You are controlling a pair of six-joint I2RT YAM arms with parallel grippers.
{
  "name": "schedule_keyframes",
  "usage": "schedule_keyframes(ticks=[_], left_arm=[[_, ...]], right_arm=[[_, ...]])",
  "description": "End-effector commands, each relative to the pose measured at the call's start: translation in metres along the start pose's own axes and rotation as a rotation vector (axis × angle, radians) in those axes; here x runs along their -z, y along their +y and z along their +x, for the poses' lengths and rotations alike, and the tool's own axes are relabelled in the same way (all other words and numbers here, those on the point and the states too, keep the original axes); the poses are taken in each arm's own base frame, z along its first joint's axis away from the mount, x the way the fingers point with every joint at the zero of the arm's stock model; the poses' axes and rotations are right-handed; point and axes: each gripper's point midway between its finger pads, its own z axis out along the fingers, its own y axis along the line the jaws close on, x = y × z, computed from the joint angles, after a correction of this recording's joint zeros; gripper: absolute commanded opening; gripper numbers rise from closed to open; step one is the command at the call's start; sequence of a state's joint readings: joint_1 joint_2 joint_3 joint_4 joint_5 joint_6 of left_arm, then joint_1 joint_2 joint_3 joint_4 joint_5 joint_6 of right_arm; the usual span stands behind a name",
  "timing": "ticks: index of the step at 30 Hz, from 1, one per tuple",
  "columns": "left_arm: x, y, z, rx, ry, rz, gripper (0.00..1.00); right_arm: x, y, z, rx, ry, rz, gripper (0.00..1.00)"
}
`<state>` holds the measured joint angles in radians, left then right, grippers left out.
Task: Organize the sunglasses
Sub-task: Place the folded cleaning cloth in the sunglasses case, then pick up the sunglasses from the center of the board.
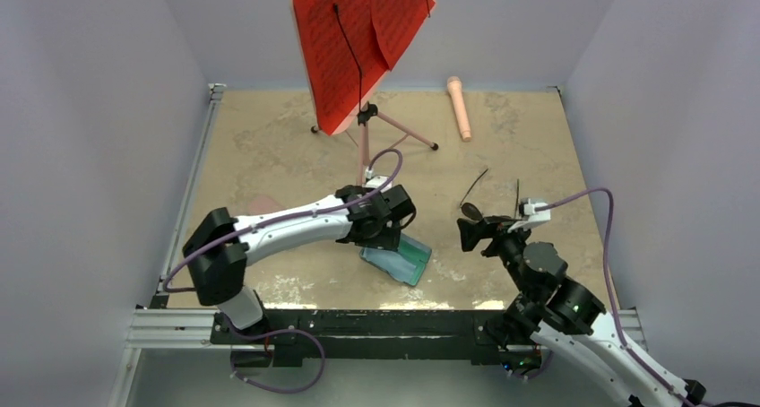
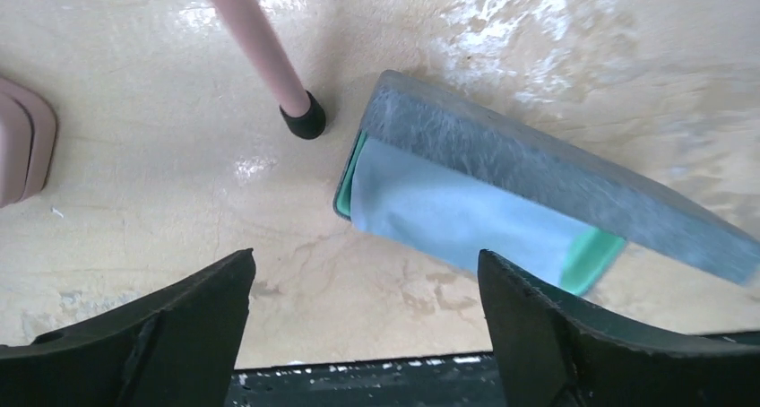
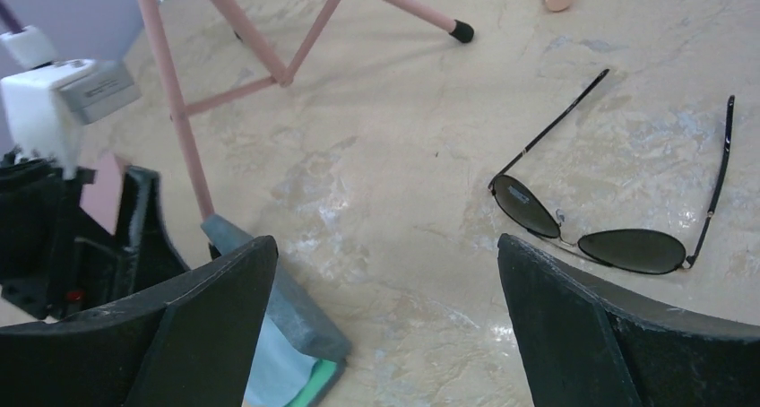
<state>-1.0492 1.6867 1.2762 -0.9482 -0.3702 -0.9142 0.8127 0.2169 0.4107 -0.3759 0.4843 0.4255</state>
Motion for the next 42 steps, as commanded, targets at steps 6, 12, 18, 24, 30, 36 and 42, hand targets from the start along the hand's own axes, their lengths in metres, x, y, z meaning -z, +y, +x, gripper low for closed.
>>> schedule_keyframes(ticks=[6, 12, 18, 24, 30, 36, 42], left_arm=[[0.058, 0.050, -0.014, 0.252, -0.150, 0.172, 1.00], [0.056, 0.092, 0.010, 0.386, -0.155, 0.197, 1.00], [0.051, 0.097, 0.039, 0.437, -0.113, 0.254, 1.00], [0.043, 0.092, 0.055, 0.463, -0.091, 0.321, 1.00], [0.045, 0.083, 0.059, 0.459, -0.077, 0.390, 1.00], [0.047, 0.081, 0.060, 0.464, -0.071, 0.410, 1.00], [0.051, 0.080, 0.059, 0.470, -0.071, 0.419, 1.00]], right_arm=[[0.007, -0.018, -0.020, -0.115, 0.061, 0.220, 0.96], [-0.016, -0.053, -0.019, -0.213, 0.277, 0.443, 0.95], [-0.030, -0.137, -0.006, -0.424, 0.342, 0.677, 0.93], [-0.057, -0.171, 0.024, -0.587, 0.486, 0.716, 0.81], [-0.078, -0.192, 0.051, -0.713, 0.570, 0.756, 0.66], [-0.077, -0.210, 0.091, -0.756, 0.620, 0.842, 0.57], [-0.081, -0.208, 0.091, -0.775, 0.609, 0.804, 0.16]])
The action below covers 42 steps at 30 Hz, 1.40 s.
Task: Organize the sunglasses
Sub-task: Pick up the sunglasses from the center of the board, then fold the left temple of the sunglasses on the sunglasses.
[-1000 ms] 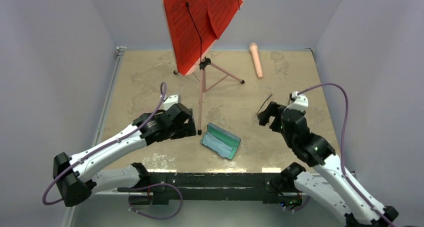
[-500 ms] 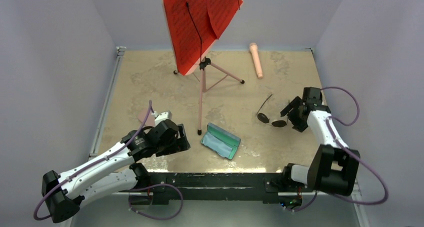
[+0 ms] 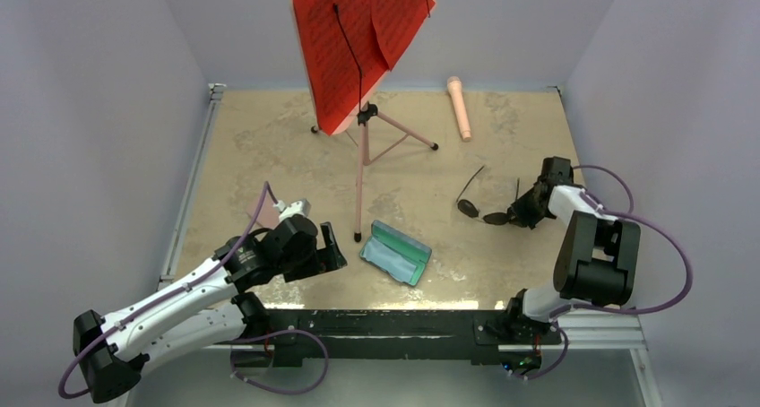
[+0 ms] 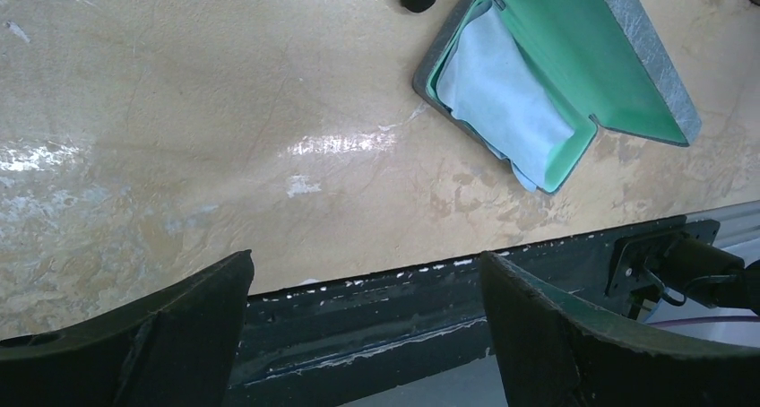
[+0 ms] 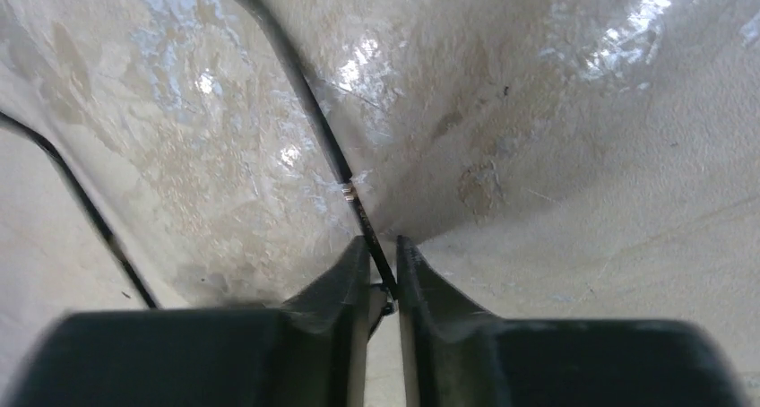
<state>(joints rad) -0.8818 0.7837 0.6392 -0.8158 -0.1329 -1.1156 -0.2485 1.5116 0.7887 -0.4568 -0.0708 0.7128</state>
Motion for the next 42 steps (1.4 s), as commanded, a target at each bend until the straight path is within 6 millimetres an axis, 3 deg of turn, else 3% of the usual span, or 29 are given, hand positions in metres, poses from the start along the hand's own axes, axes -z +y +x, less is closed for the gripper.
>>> schedule_keyframes(ticks=[1, 2, 5, 12, 17, 22, 24, 30, 33, 39, 42], left_arm=[[0.004, -0.009, -0.003, 0.021, -0.009, 0.044, 1.00], [0.005, -0.011, -0.004, 0.019, -0.010, 0.051, 1.00], [0.008, -0.018, -0.004, 0.008, -0.006, 0.080, 1.00], [0.017, -0.055, -0.009, -0.040, 0.003, 0.241, 1.00], [0.034, -0.109, -0.027, -0.061, -0.012, 0.405, 1.00], [0.052, -0.177, -0.063, -0.037, -0.085, 0.513, 1.00], [0.061, -0.204, -0.076, -0.029, -0.113, 0.536, 1.00], [0.055, -0.252, -0.100, -0.003, -0.157, 0.534, 0.97], [0.041, -0.265, -0.108, -0.010, -0.170, 0.507, 0.95], [0.005, -0.260, -0.103, -0.041, -0.121, 0.372, 0.87], [0.000, -0.257, -0.103, -0.041, -0.126, 0.362, 0.86]], right_arm=[[0.005, 0.013, -0.007, -0.014, -0.035, -0.075, 0.04], [0.008, 0.015, -0.008, -0.009, -0.050, -0.096, 0.00], [0.017, 0.025, -0.011, 0.021, -0.105, -0.185, 0.00], [0.072, 0.048, -0.018, 0.244, -0.298, -0.393, 0.00], [0.122, 0.061, 0.009, 0.408, -0.428, -0.446, 0.00], [0.159, 0.059, 0.045, 0.368, -0.503, -0.473, 0.00], [0.167, 0.058, 0.057, 0.359, -0.501, -0.503, 0.00], [0.171, 0.056, 0.077, 0.451, -0.500, -0.464, 0.00], [0.174, 0.063, 0.089, 0.520, -0.501, -0.486, 0.00], [0.189, 0.079, 0.113, 0.643, -0.483, -0.667, 0.00], [0.195, 0.088, 0.136, 0.758, -0.438, -0.807, 0.00]])
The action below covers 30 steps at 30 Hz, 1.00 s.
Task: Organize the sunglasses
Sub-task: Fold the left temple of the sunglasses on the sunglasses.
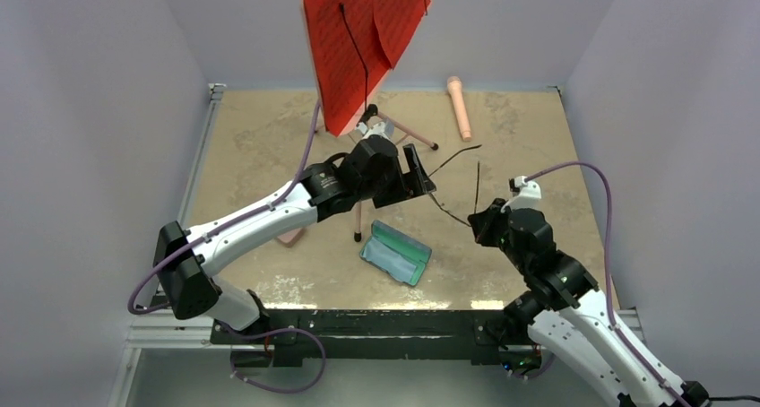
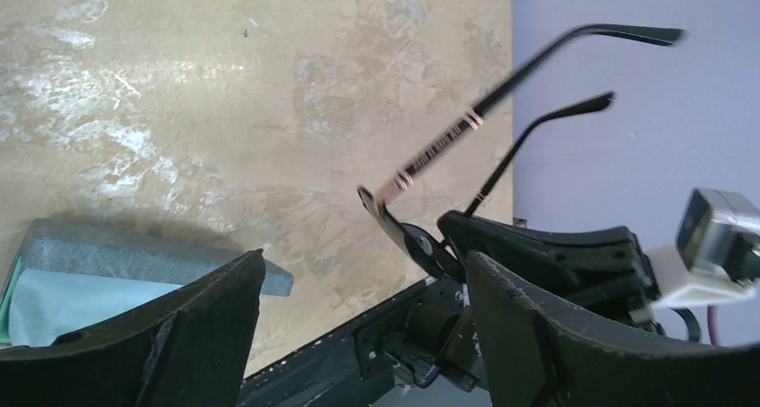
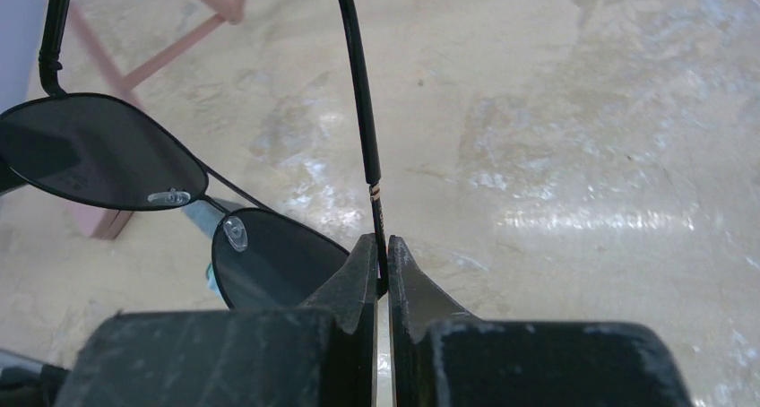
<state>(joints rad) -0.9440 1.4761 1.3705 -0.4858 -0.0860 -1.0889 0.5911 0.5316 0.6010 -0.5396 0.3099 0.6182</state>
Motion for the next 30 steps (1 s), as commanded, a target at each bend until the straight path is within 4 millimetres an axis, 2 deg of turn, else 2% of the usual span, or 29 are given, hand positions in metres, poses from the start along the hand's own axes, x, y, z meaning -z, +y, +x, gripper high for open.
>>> schedule_keyframes(ticks=[1, 5, 7, 9, 11, 14, 19, 24, 30], left_arm=[[0.004, -0.006, -0.005, -0.047, -0.015, 0.015, 0.85], [0.014, -0.038, 0.017, -0.299, 0.097, 0.248, 0.84], [0.016, -0.028, 0.023, -0.400, 0.126, 0.224, 0.83], [0.016, -0.009, 0.024, -0.465, 0.135, 0.152, 0.83], [0.017, 0.004, 0.028, -0.499, 0.162, 0.110, 0.79], [0.017, 0.008, 0.039, -0.533, 0.194, 0.112, 0.63], [0.019, 0.005, 0.059, -0.640, 0.220, 0.123, 0.36], [0.021, 0.008, 0.086, -0.765, 0.296, 0.131, 0.28], [0.018, 0.022, 0.091, -0.792, 0.311, 0.099, 0.27]], right_arm=[[0.003, 0.034, 0.001, 0.103, -0.019, -0.223, 0.00], [0.005, 0.038, 0.014, 0.178, 0.047, -0.264, 0.00], [0.011, 0.045, 0.017, 0.221, 0.063, -0.323, 0.00], [0.019, 0.054, 0.021, 0.246, 0.080, -0.391, 0.00], [0.025, 0.063, 0.023, 0.254, 0.094, -0.450, 0.00], [0.029, 0.073, 0.023, 0.254, 0.113, -0.502, 0.00], [0.027, 0.072, 0.015, 0.219, 0.116, -0.453, 0.00], [0.028, 0.073, 0.010, 0.169, 0.156, -0.410, 0.00], [0.043, 0.094, 0.002, 0.162, 0.153, -0.519, 0.00]])
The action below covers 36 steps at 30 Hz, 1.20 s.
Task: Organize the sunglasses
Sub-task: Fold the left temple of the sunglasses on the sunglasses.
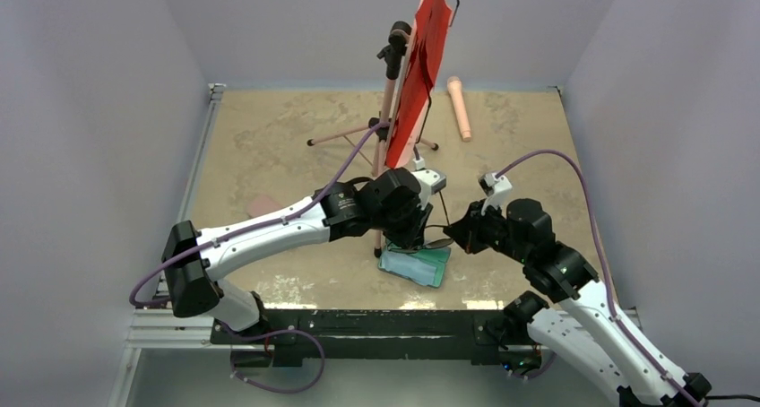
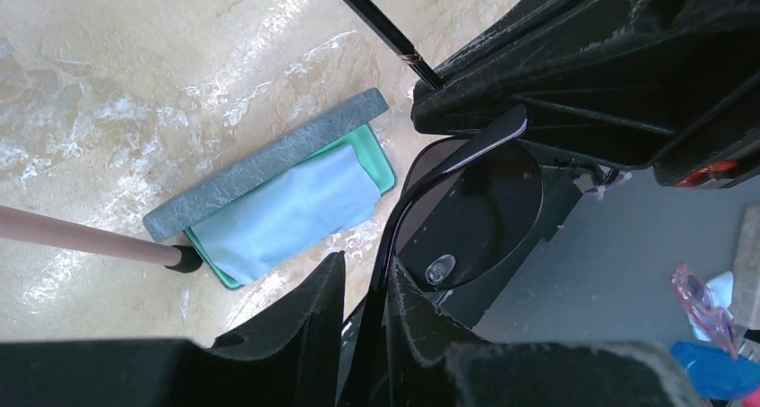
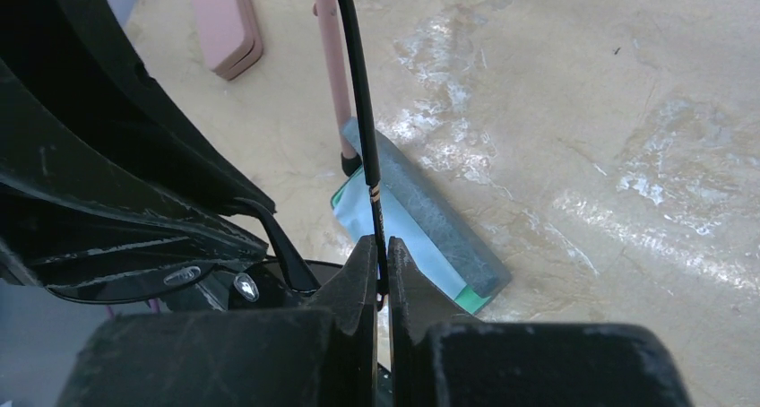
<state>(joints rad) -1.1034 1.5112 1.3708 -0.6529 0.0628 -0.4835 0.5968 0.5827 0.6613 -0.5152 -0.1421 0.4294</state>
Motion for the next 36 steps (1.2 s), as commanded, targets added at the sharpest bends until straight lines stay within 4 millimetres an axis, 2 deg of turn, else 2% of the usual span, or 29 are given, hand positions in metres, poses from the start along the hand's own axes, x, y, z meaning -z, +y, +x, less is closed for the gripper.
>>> schedule_keyframes(ticks=[1, 4, 6, 9, 14, 20, 31, 36], left_arm=[[0.005, -0.001, -0.008, -0.090, -0.038, 0.012, 0.29], [0.014, 0.004, -0.018, -0.060, -0.101, -0.018, 0.46], [0.021, 0.004, -0.024, -0.039, -0.135, -0.011, 0.53], [0.030, 0.010, -0.030, -0.018, -0.186, -0.032, 0.56], [0.038, 0.017, -0.028, -0.007, -0.204, -0.054, 0.63], [0.045, 0.017, -0.022, -0.013, -0.222, -0.028, 0.82], [0.065, 0.022, -0.017, 0.037, -0.289, -0.005, 0.95], [0.077, 0.016, -0.010, 0.111, -0.292, 0.032, 1.00]], right_arm=[[0.012, 0.028, -0.027, -0.004, -0.060, -0.100, 0.00], [0.013, 0.025, -0.028, -0.010, -0.054, -0.076, 0.00], [0.014, 0.023, -0.028, -0.020, -0.048, -0.056, 0.00], [0.015, 0.020, -0.028, -0.029, -0.044, -0.036, 0.00], [0.016, 0.018, -0.029, -0.031, -0.051, -0.027, 0.00], [0.016, 0.016, -0.031, -0.033, -0.056, -0.011, 0.00], [0.009, 0.011, -0.026, -0.018, -0.044, 0.006, 0.00], [0.004, 0.016, -0.022, 0.071, -0.049, -0.063, 0.00]])
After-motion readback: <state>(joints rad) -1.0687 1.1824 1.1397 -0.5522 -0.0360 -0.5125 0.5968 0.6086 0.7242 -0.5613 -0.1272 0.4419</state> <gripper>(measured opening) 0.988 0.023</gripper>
